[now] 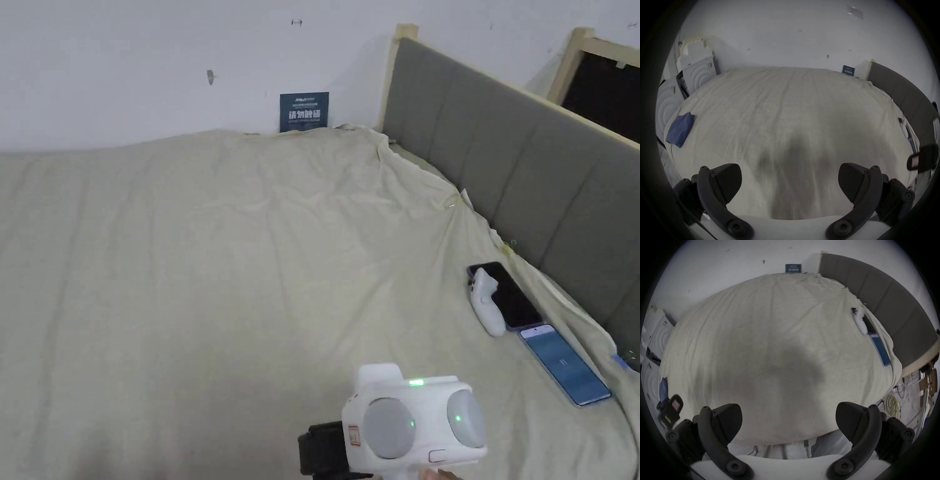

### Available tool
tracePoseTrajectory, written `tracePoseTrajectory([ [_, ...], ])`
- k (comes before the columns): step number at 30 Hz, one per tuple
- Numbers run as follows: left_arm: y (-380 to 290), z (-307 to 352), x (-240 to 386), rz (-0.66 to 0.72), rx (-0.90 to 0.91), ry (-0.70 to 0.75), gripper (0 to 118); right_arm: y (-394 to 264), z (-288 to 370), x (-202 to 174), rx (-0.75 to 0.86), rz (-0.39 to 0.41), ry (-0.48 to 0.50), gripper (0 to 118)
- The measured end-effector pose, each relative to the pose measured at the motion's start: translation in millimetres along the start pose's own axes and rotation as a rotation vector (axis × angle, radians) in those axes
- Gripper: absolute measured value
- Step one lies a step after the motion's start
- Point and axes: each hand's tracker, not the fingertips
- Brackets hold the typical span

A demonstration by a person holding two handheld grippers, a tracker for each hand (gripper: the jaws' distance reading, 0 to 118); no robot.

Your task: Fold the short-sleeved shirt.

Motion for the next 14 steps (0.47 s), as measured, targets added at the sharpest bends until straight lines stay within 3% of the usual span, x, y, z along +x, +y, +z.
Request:
tracePoseTrajectory([
  [5, 38, -52, -7, 0.026, -0.006, 0.049, 118, 32, -51, 11, 0.131, 0.024, -0.023, 115],
  [11, 73, -128, -32, 0.108, -0.026, 0.157, 118, 71, -98, 45, 0.319, -0.097, -0.048, 115],
  [14, 80, -156, -37, 0.15, -0.043, 0.208, 118, 89, -128, 56, 0.315, -0.153, -0.096, 115],
])
